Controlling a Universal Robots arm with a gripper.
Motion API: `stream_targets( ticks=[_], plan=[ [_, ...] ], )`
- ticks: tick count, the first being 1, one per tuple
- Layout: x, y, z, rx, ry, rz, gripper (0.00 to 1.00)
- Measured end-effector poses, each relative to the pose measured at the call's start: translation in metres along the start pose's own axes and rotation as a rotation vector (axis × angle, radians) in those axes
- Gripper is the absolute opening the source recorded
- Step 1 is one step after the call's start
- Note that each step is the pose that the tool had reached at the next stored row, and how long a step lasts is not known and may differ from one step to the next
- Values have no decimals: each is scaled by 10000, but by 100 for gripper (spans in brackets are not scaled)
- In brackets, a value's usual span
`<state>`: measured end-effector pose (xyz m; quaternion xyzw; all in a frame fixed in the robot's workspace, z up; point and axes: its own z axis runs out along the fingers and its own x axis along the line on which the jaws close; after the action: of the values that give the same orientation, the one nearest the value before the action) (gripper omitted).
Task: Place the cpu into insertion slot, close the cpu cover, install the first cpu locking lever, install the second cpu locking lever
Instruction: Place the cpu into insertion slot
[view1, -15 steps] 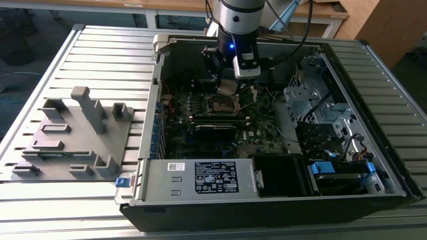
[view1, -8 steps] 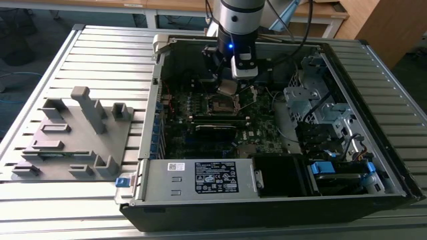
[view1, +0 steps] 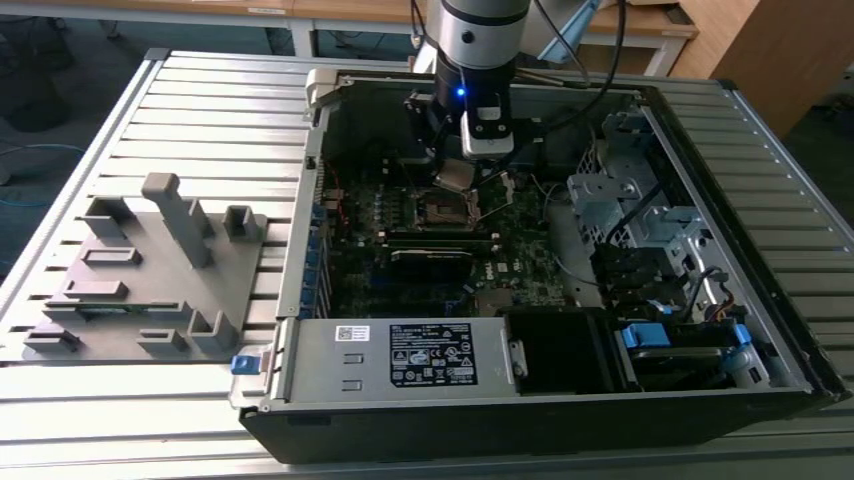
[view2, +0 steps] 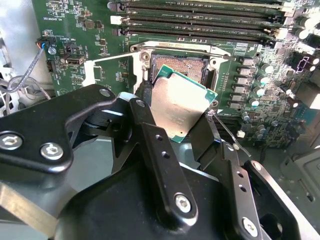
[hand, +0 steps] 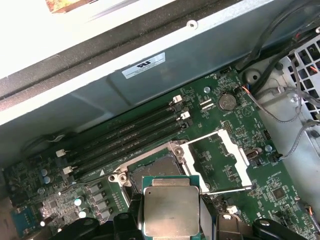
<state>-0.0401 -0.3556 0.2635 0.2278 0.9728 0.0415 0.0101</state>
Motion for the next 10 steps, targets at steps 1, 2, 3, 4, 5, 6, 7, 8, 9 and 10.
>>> stream_targets(
  ticks=[1, 2, 3, 4, 5, 6, 7, 8, 9, 10],
  plan=[
    [0, 0, 0, 0, -2, 16, 54],
    [0, 0, 1, 0, -6, 63, 54],
    [0, 0, 2, 0, -14, 155, 54],
    [0, 0, 2, 0, -22, 248, 54],
    [0, 0, 2, 1, -28, 325, 54],
    [0, 0, 2, 1, -29, 349, 54],
    [0, 0, 3, 0, -30, 350, 54],
    [0, 0, 3, 0, -31, 351, 54],
    [0, 0, 3, 0, -31, 353, 54],
    [0, 0, 3, 0, -30, 353, 54]
  ],
)
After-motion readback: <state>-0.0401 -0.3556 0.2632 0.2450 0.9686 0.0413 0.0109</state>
